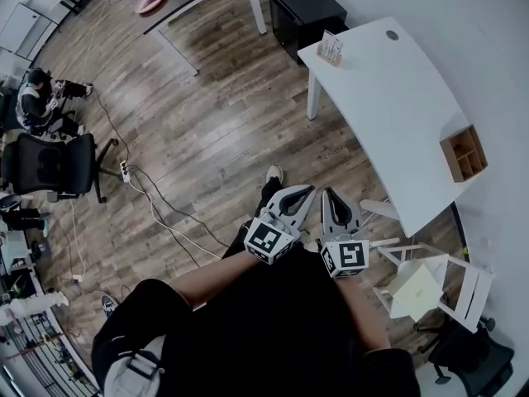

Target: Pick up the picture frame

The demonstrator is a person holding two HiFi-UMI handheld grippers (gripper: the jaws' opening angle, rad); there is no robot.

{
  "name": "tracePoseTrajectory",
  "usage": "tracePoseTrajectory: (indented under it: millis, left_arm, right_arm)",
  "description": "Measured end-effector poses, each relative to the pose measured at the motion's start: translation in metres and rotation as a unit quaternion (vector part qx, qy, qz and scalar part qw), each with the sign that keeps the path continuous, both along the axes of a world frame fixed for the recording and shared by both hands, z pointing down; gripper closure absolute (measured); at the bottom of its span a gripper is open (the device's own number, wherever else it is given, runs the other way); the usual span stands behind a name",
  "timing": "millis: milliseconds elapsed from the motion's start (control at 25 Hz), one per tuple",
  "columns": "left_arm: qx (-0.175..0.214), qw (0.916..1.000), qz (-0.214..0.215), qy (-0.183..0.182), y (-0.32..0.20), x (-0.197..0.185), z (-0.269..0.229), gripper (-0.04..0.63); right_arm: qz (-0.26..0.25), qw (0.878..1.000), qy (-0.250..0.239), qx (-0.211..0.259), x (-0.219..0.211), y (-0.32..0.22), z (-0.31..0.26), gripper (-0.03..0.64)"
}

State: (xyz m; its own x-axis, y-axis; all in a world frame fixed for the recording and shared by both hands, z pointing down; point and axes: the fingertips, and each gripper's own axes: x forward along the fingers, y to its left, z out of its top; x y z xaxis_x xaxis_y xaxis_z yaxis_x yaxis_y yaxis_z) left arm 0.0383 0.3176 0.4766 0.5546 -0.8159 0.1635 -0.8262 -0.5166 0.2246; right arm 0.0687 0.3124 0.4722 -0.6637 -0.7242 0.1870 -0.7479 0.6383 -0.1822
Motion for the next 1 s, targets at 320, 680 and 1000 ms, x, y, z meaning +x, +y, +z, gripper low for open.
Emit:
tracePoseTrajectory:
  millis: [320, 680, 1000]
  left_arm:
    - [-0.012, 0.9999, 0.009, 0.005, -0.092, -0.051, 0.008, 0.581]
    - [0.001, 0.9991, 0.02, 0.036, -0.182, -0.119, -0.008, 0.581]
    - [0.006, 0.9988, 0.032, 0.035, -0.232, -0.173, -0.005, 0.581]
  right_arm:
    - [0.037, 0.998, 0.029, 0.028, -0.045, -0.102, -0.011, 0.581]
    - [0.042, 0.997, 0.064, 0.008, -0.109, -0.184, -0.009, 0.581]
    - [0.063, 0.996, 0.065, 0.01, -0.143, -0.232, -0.012, 0.581]
